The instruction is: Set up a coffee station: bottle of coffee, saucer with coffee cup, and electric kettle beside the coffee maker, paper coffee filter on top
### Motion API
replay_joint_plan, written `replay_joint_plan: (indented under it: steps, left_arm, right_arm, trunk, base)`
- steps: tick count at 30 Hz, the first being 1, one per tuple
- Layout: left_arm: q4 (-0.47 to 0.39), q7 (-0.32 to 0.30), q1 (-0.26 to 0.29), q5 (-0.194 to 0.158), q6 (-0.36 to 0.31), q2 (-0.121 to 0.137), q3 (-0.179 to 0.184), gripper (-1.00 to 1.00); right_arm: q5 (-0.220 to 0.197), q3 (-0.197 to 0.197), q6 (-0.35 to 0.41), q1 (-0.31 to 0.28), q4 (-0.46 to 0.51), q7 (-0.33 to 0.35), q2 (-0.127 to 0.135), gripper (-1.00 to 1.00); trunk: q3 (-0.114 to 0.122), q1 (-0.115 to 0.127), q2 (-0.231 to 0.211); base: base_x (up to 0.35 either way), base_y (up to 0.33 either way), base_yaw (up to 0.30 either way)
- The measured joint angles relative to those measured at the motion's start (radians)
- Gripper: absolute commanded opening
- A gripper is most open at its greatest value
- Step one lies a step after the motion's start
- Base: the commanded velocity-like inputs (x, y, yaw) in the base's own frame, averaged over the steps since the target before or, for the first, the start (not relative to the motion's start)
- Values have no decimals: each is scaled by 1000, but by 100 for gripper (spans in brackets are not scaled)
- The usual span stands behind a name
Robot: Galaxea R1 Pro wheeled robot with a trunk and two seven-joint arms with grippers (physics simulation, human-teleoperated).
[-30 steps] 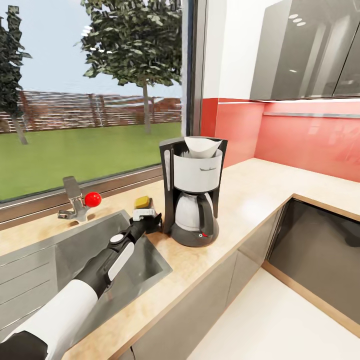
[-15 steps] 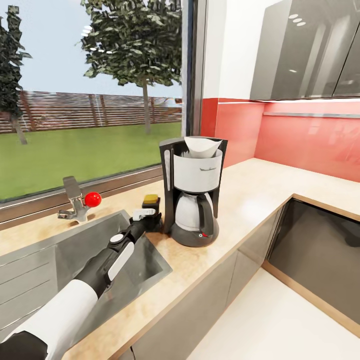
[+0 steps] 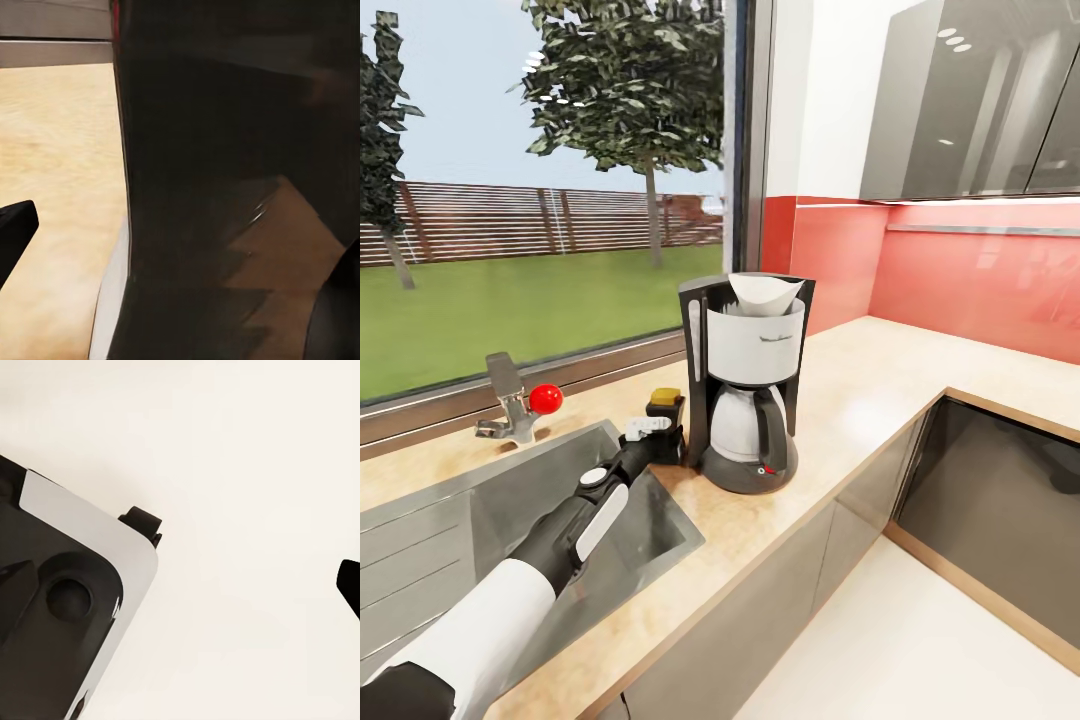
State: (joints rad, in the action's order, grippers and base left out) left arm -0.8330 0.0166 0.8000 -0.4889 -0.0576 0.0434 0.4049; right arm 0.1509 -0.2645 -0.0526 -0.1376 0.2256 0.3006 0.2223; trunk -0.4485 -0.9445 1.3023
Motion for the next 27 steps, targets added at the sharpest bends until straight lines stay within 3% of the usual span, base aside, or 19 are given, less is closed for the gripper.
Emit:
replay_joint_plan:
  steps: [14,27]
  left_arm:
    - [0,0,0,0,4,0,-3,100]
    - [0,0,0,0,5,0,-5,100]
  right_arm:
    - [0,0,0,0,0,0,0,100]
    - [0,0,0,0,0,0,0,100]
  trunk:
    - [0,0,0]
    - [0,0,0]
  base:
    - [-4,0,0]
    - [-111,0,0]
